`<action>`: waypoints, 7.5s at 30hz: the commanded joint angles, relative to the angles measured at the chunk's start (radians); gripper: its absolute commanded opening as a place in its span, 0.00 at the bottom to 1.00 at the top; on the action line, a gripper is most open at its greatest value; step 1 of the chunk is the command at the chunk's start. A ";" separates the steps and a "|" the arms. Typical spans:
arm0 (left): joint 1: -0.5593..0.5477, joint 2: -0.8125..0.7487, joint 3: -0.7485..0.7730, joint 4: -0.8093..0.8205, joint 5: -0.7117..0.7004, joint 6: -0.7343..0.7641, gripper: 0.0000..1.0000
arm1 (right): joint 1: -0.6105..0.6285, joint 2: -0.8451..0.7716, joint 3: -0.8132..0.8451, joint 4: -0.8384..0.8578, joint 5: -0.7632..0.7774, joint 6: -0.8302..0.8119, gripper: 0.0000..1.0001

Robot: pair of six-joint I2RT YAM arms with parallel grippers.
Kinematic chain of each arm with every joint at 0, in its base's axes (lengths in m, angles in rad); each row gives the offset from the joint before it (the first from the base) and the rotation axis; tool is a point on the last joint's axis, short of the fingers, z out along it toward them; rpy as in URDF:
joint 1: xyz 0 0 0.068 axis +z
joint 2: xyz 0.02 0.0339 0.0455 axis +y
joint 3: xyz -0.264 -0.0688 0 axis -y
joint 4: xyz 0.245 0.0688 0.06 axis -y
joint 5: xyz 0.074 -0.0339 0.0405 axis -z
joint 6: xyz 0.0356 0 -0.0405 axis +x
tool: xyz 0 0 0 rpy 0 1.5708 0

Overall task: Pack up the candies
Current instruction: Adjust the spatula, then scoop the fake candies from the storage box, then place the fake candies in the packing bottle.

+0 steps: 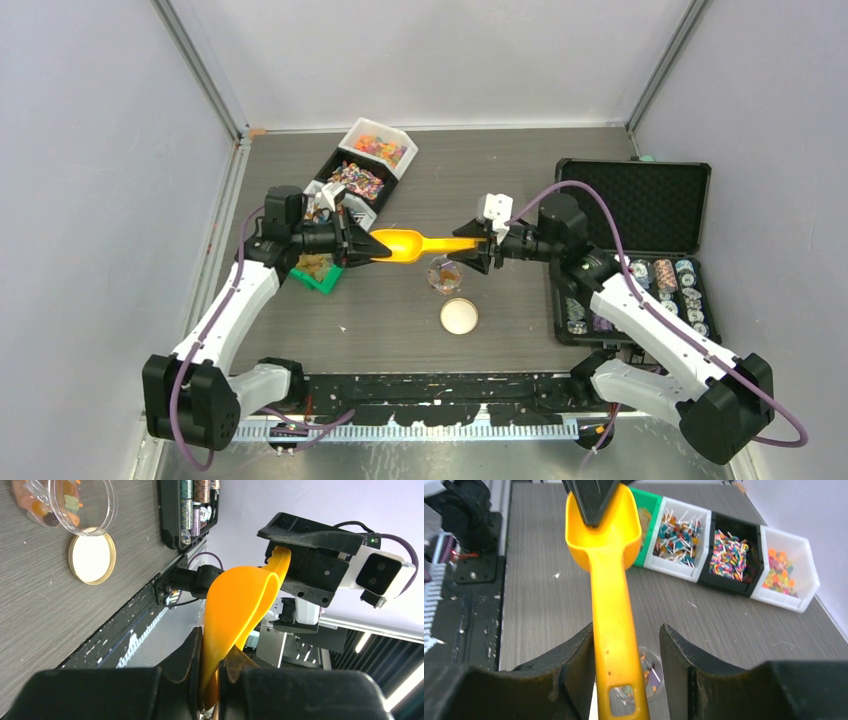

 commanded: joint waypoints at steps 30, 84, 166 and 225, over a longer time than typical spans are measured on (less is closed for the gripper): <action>0.367 0.025 0.100 -0.085 -0.505 0.151 0.99 | 0.078 0.334 0.602 -0.365 0.270 0.054 0.00; 0.426 0.762 0.610 -0.222 -0.643 0.481 0.37 | 0.392 1.289 1.438 -0.653 0.735 -0.125 0.00; 0.312 -0.099 0.285 -0.283 -0.718 0.443 1.00 | 0.360 0.803 0.413 0.540 0.782 0.083 0.00; 0.152 -0.330 0.060 -0.353 -0.499 0.495 1.00 | 0.359 -0.381 -0.011 -0.725 0.857 -0.009 0.00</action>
